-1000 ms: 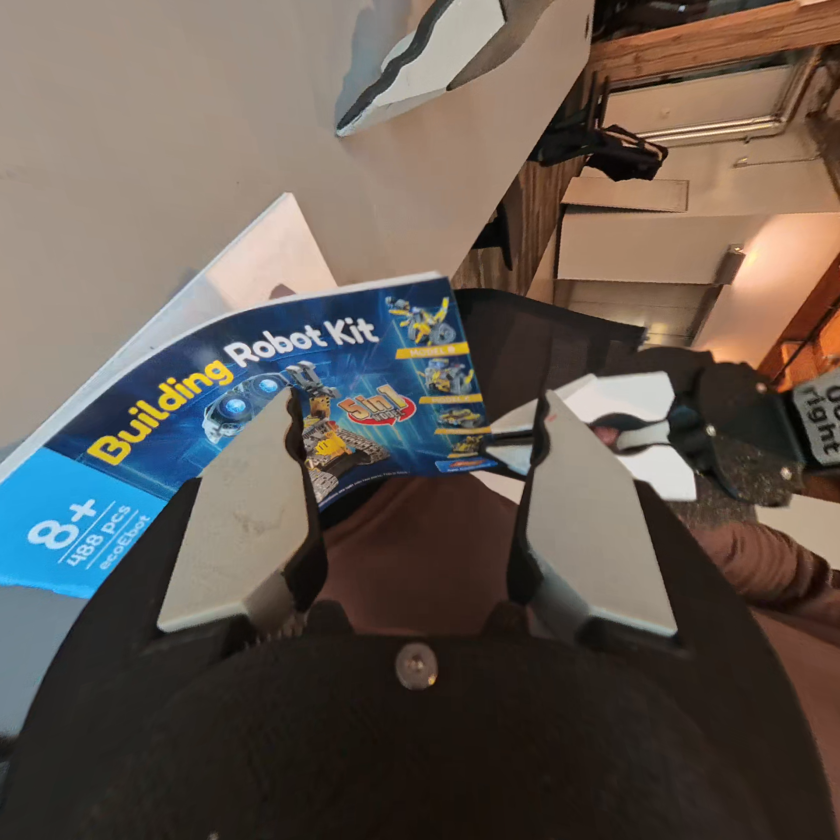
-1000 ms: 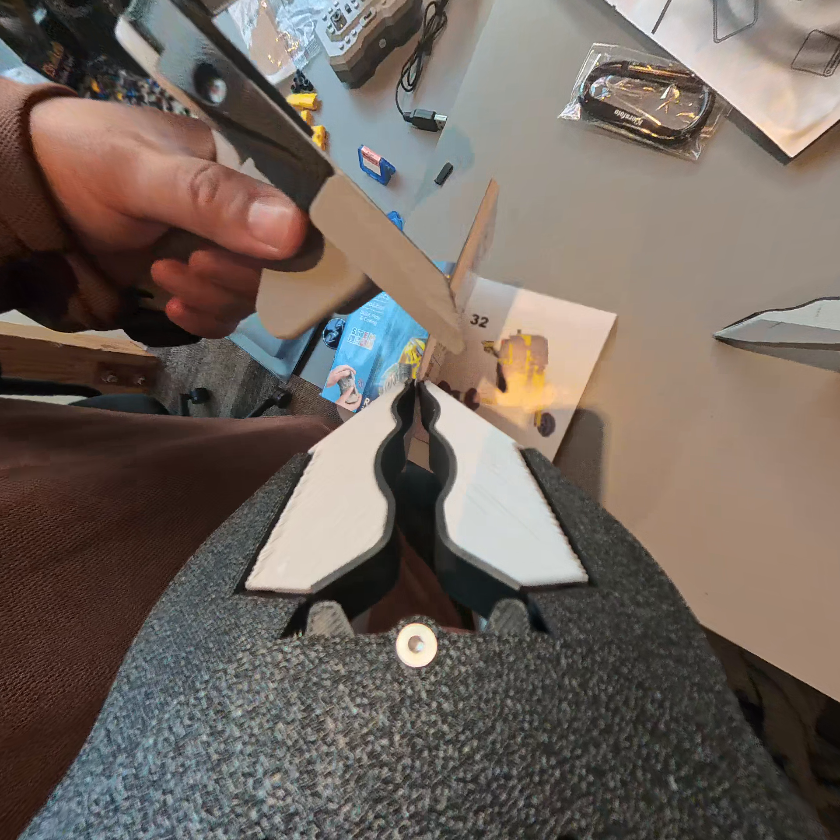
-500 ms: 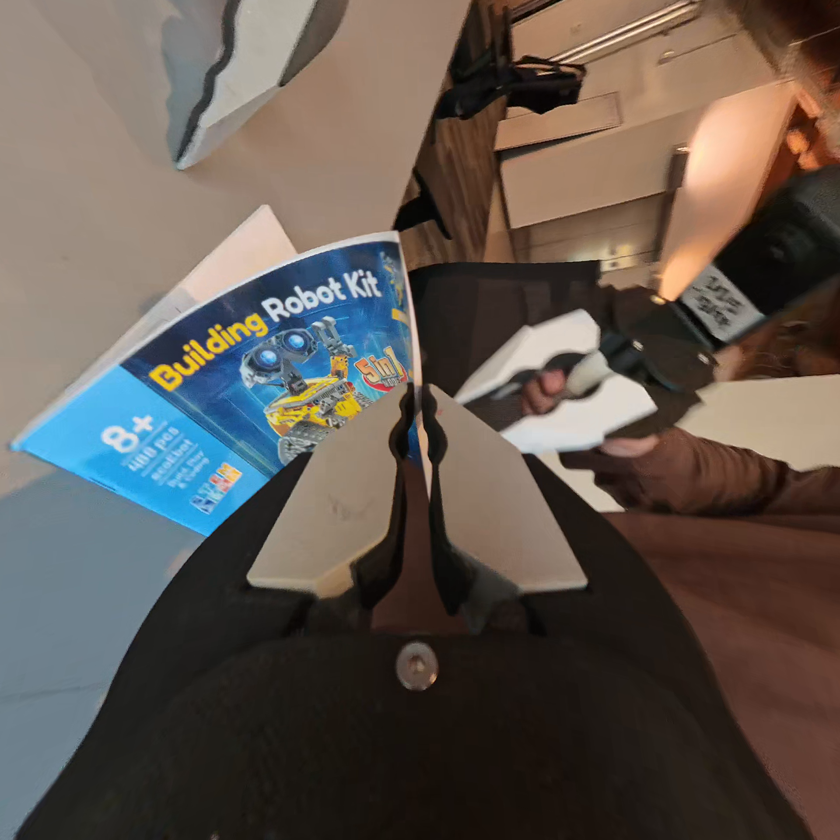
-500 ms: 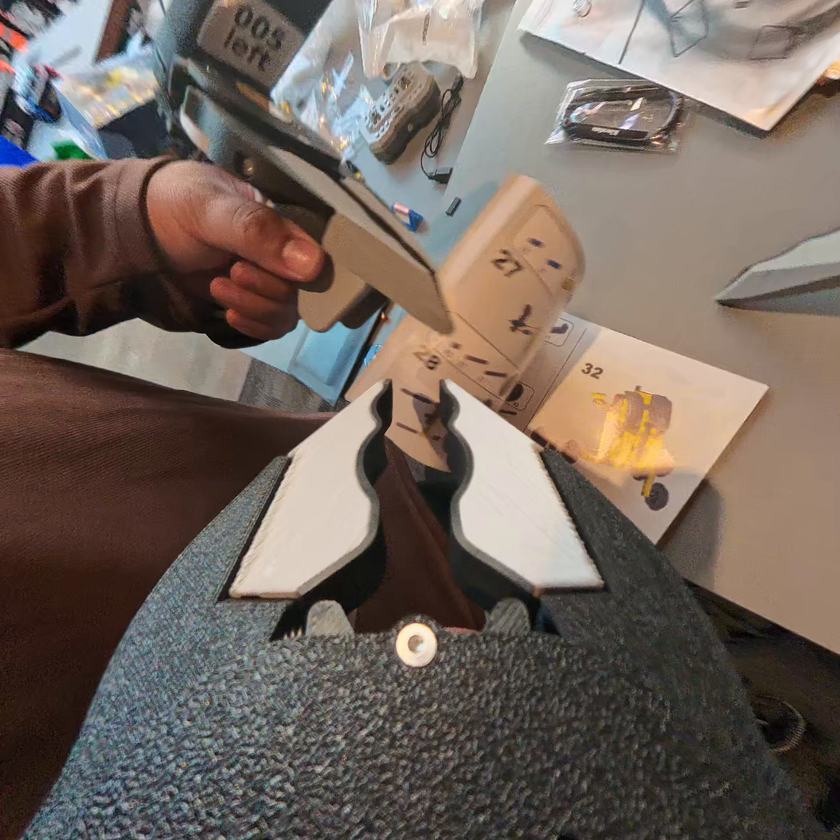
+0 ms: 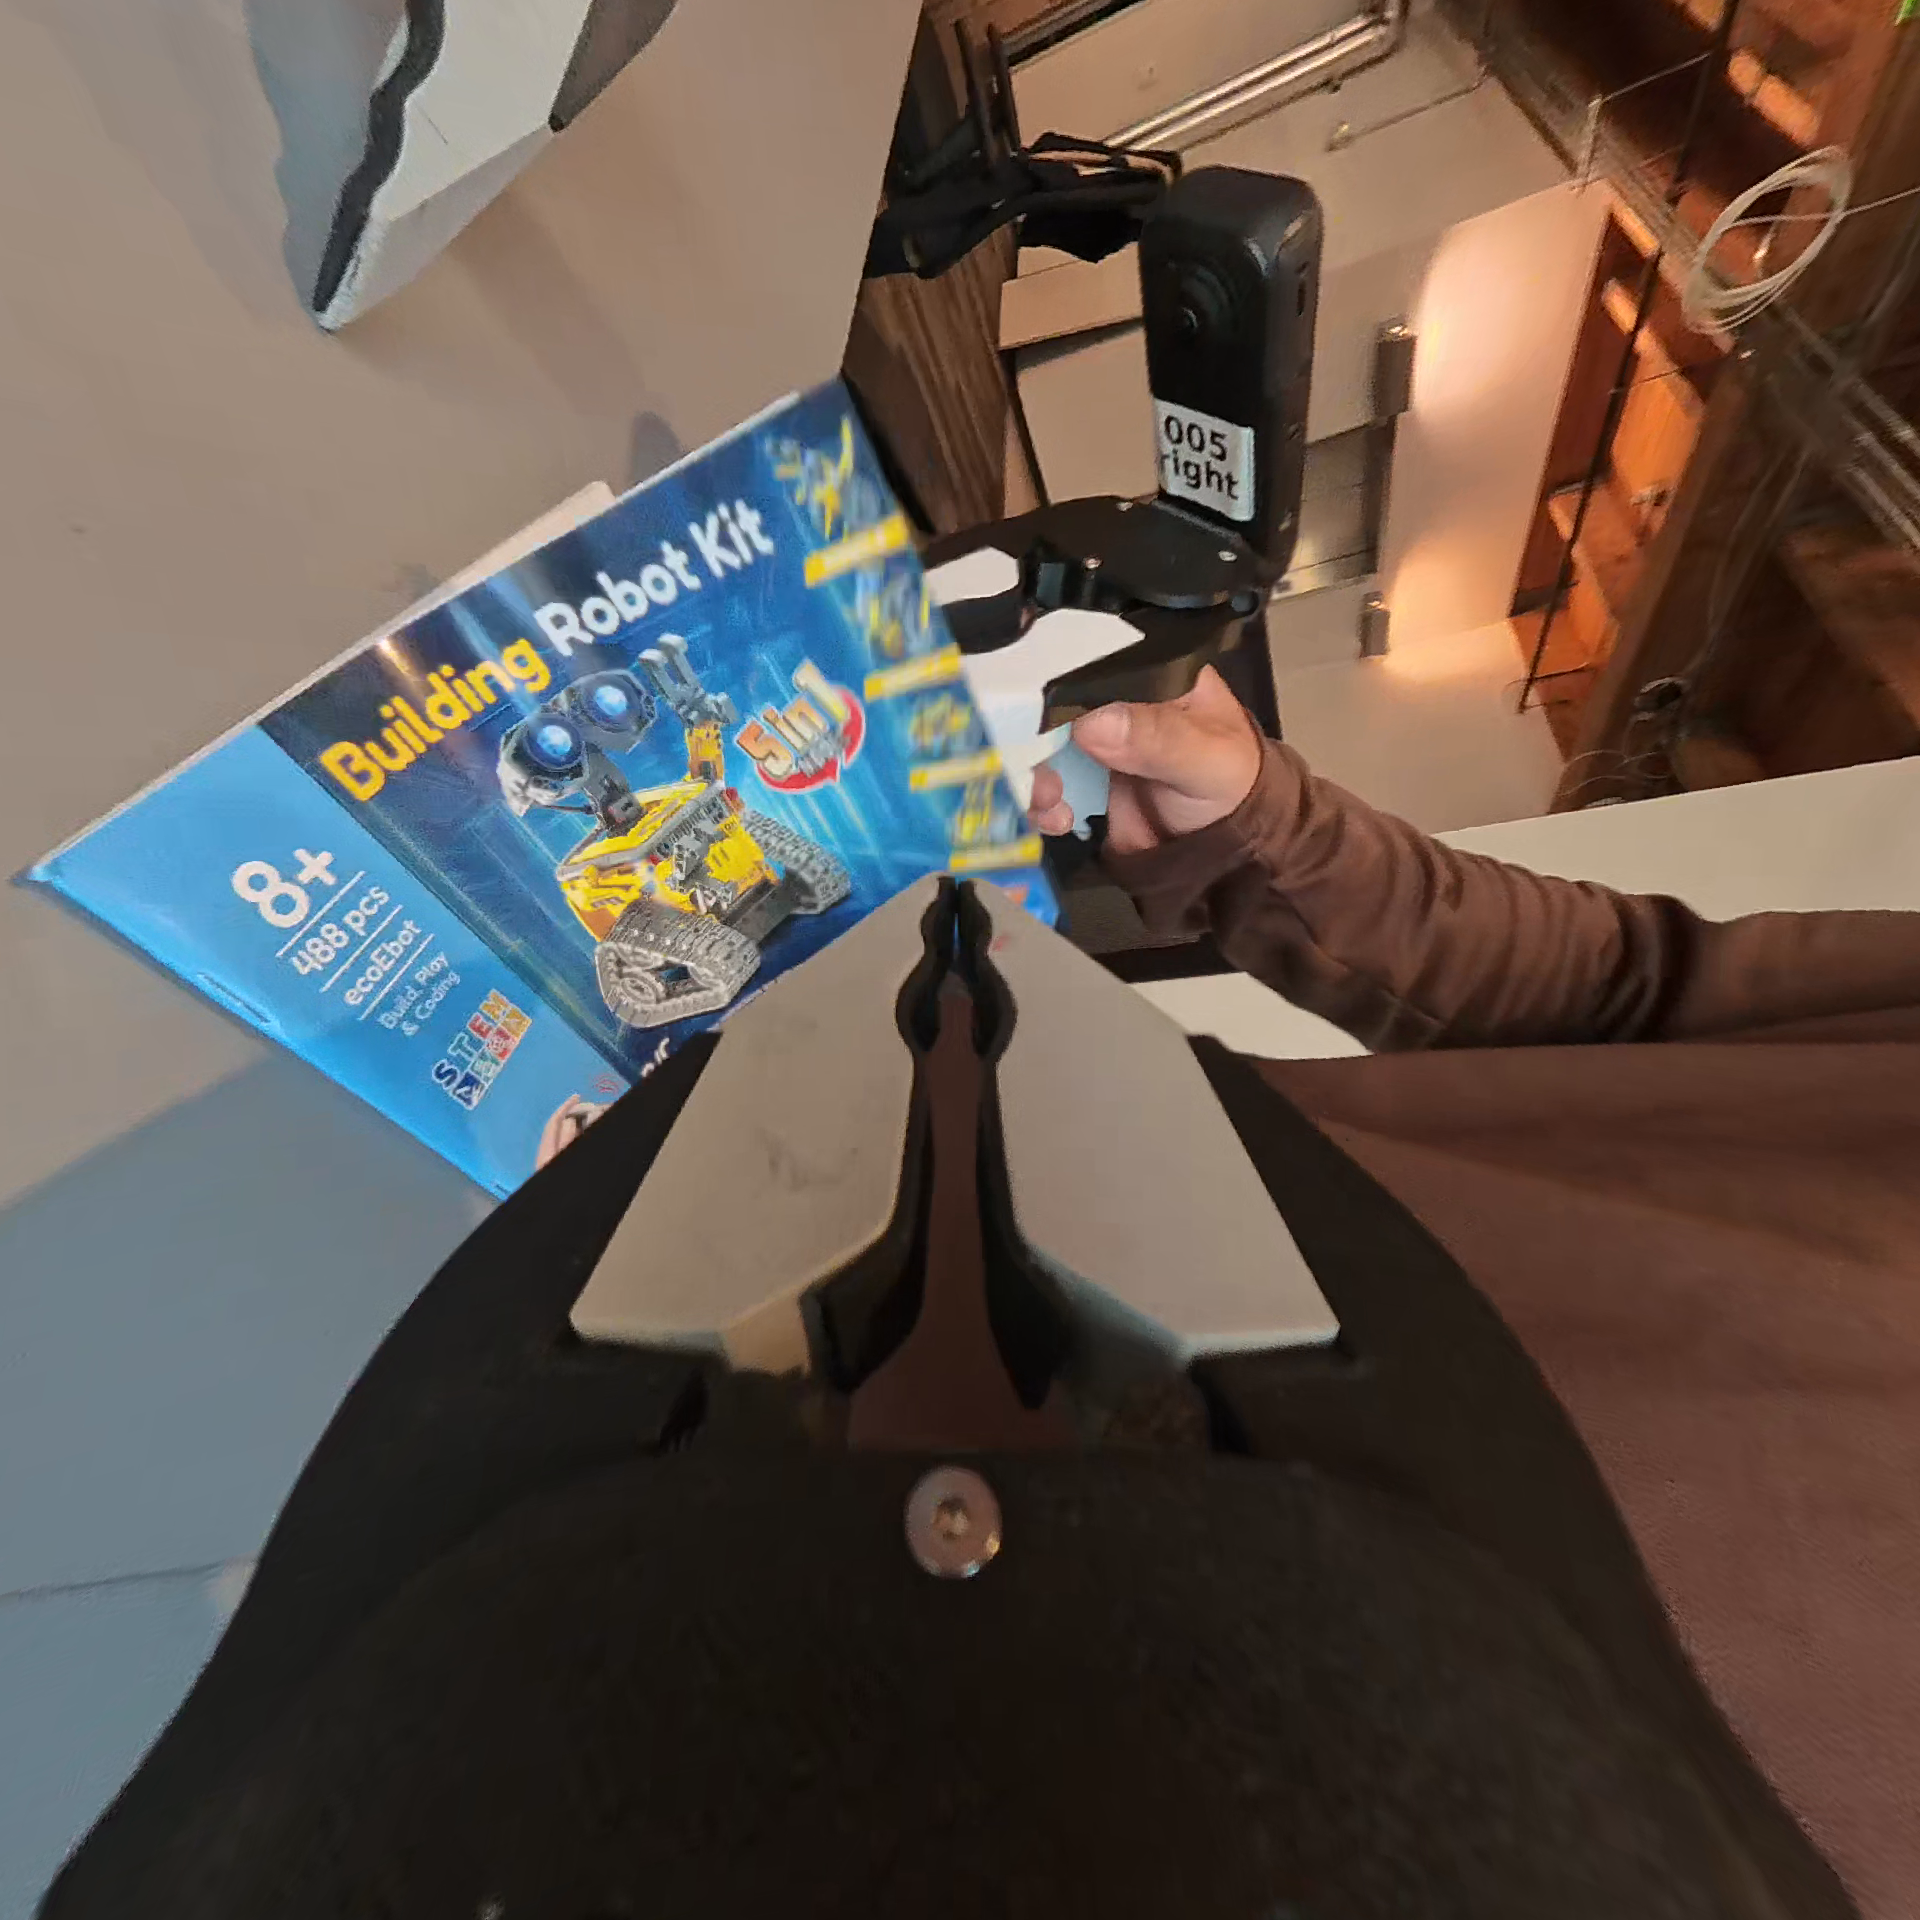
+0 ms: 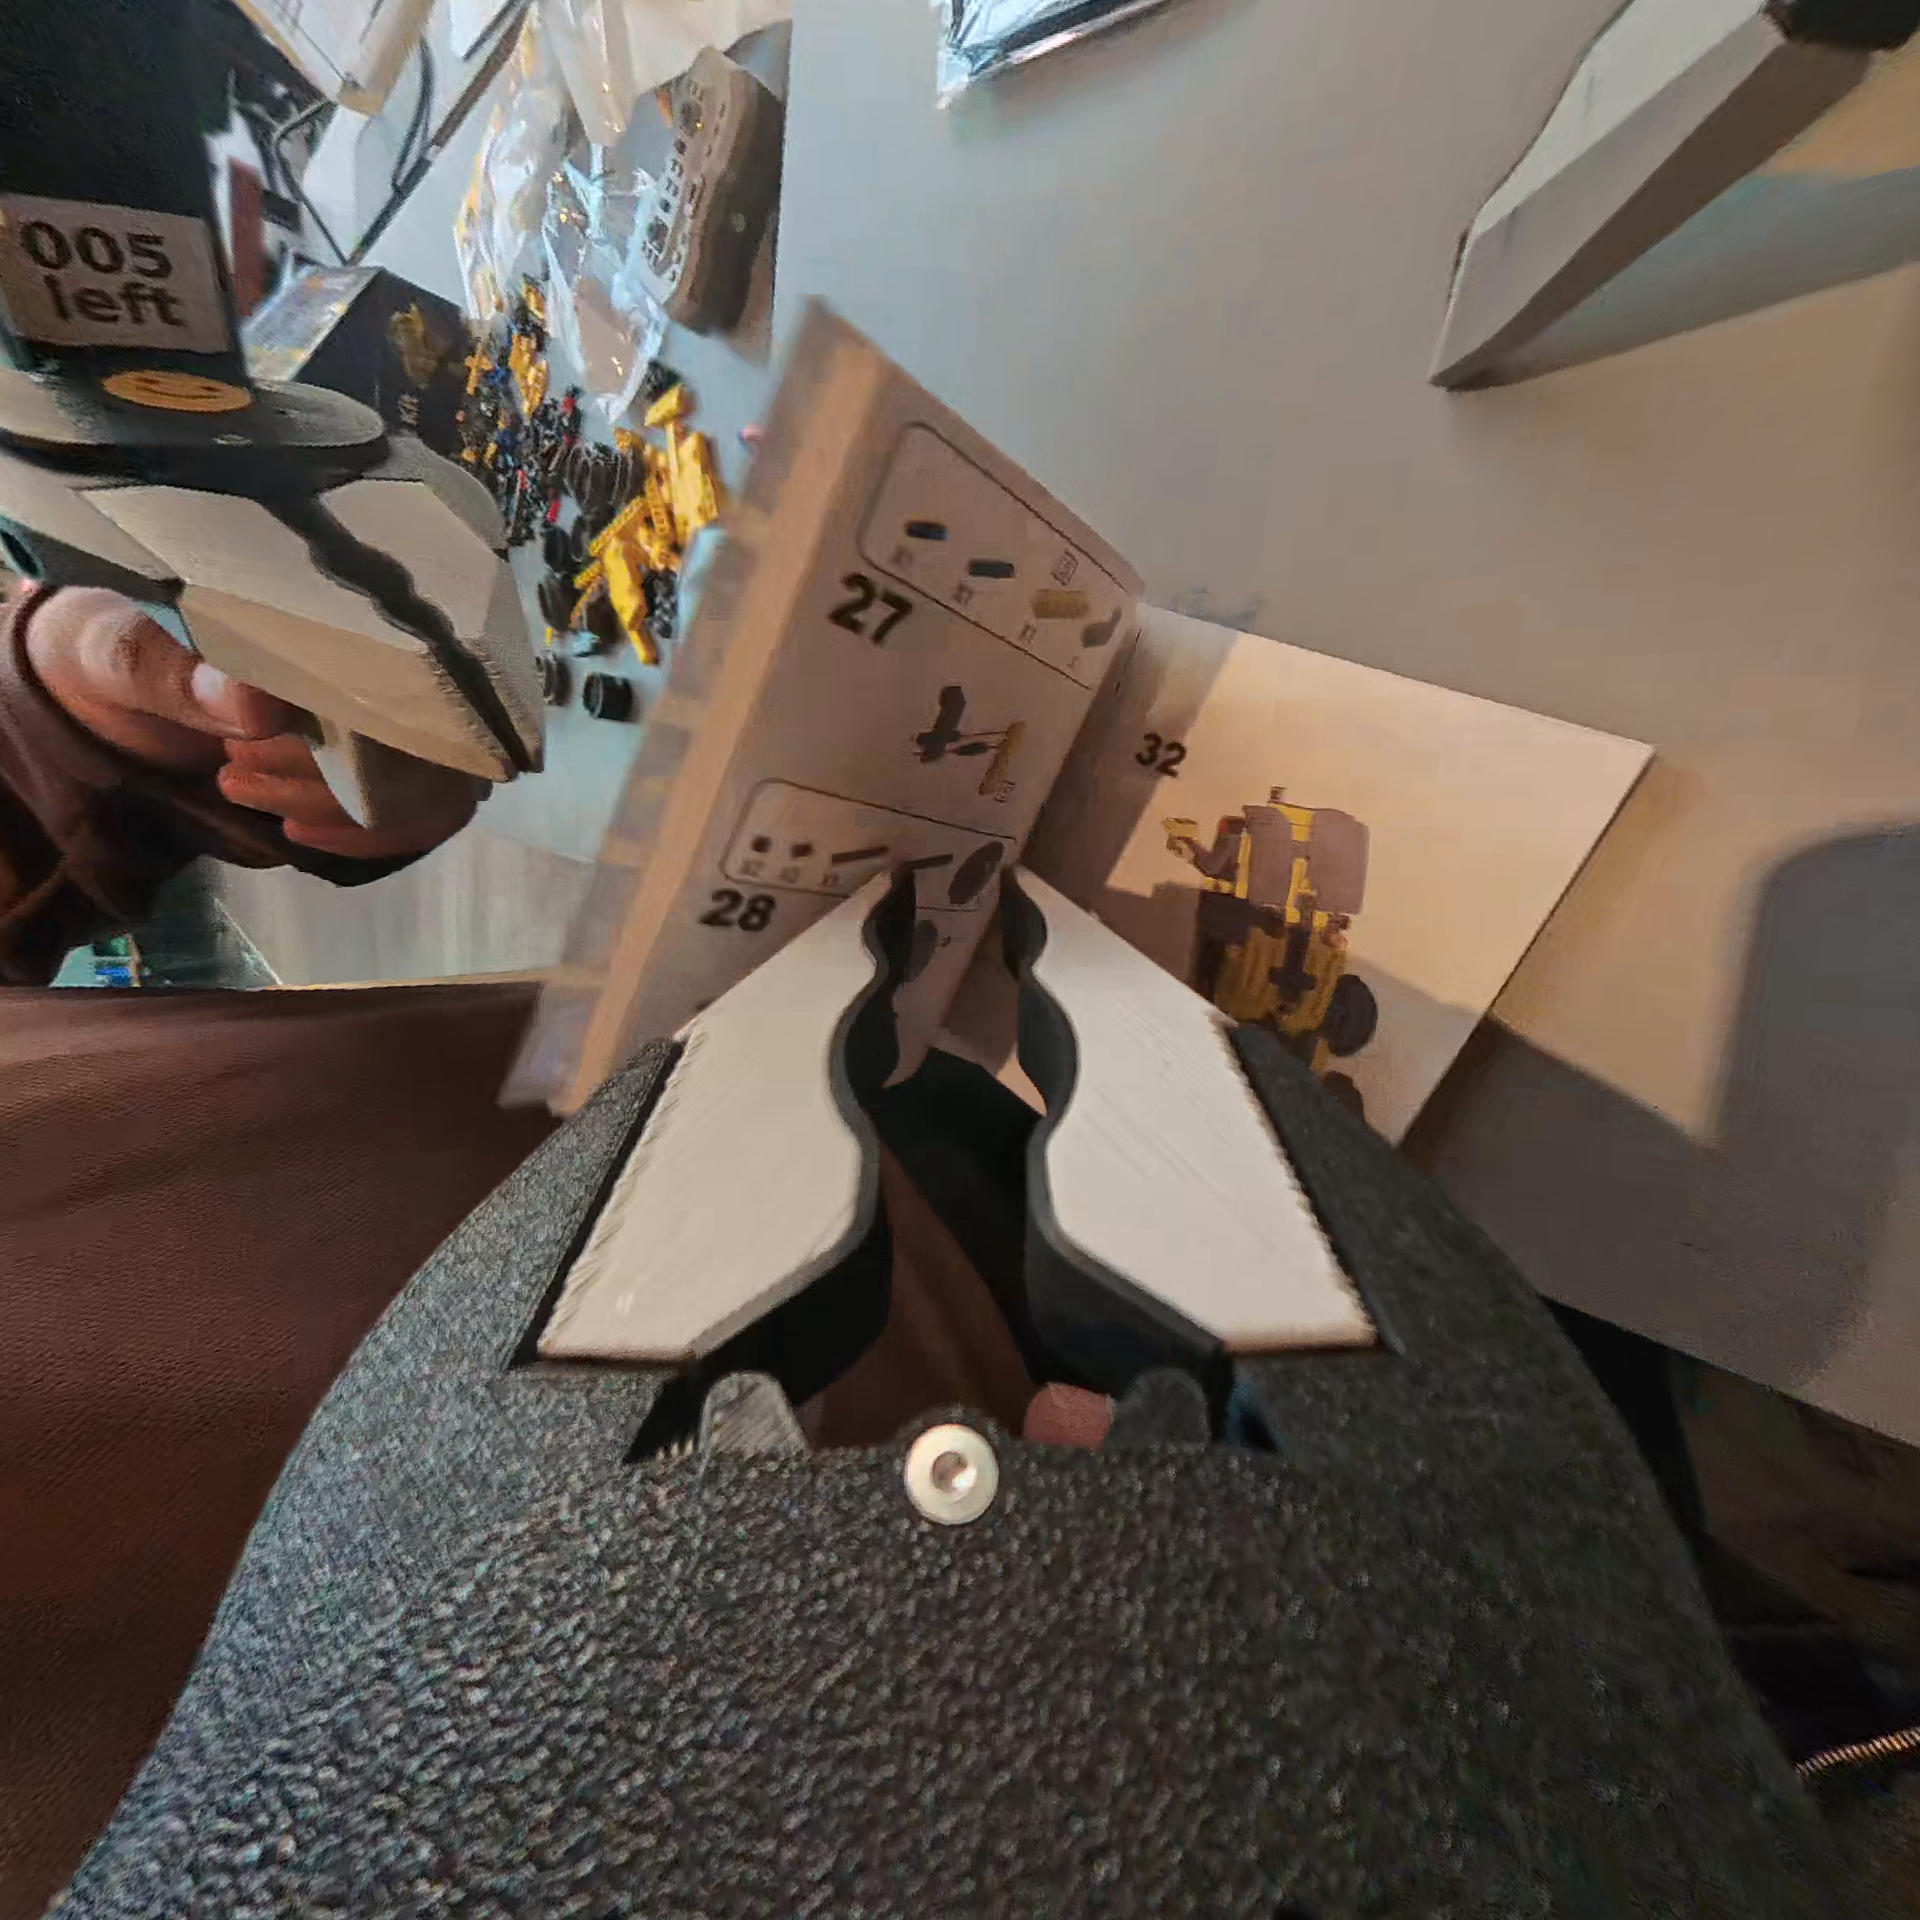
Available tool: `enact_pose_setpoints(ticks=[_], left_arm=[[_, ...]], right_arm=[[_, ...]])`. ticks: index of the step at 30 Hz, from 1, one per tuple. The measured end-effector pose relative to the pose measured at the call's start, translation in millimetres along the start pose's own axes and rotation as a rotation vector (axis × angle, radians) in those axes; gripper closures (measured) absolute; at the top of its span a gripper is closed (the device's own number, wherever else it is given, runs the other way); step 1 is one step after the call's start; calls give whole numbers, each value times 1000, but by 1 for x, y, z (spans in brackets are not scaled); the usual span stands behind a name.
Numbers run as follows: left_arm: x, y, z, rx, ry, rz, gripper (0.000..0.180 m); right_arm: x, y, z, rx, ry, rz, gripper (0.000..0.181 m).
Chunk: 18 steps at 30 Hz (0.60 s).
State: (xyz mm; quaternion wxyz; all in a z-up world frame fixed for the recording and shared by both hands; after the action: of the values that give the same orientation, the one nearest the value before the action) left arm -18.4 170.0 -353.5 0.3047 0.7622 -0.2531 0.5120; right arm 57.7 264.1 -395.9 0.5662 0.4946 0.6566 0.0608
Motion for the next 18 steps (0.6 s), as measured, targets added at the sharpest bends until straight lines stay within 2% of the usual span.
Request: enact_pose_setpoints(ticks=[5, 6, 7, 9, 12, 14, 18], left_arm=[[-10, -9, 8, -56, 33, -71, 175], [-14, -12, 10, -77, 55, -93, 155], [-16, -16, 12, -99, 85, -93, 143], [-17, -25, 15, -124, 122, -74, 134], [-28, -39, 25, -215, 144, -127, 102], [-23, -46, 26, -229, 176, -78, 94], [-13, -49, 17, -172, 192, 5, 91]], right_arm=[[7, 3, 4, -16, -1, 17, 171], [7, 2, 5, -19, 9, 26, 171], [5, 2, 5, -21, 23, 31, 171], [2, -2, 6, -26, 52, 46, 173], [-5, -5, 5, -18, 72, 31, 177], [-12, -5, 4, -8, 88, 10, 177], [-15, -10, 6, -34, 144, 69, 176]])
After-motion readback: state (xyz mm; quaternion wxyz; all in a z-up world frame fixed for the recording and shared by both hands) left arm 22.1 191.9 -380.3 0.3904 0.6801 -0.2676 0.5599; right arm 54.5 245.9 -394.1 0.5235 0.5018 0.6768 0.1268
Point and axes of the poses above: each gripper's, where its closed fingertips meet, y back along the fingers, z out of its underside, x = y × z across the jaws, the point moved 4 cm from there along y, back along the fingers
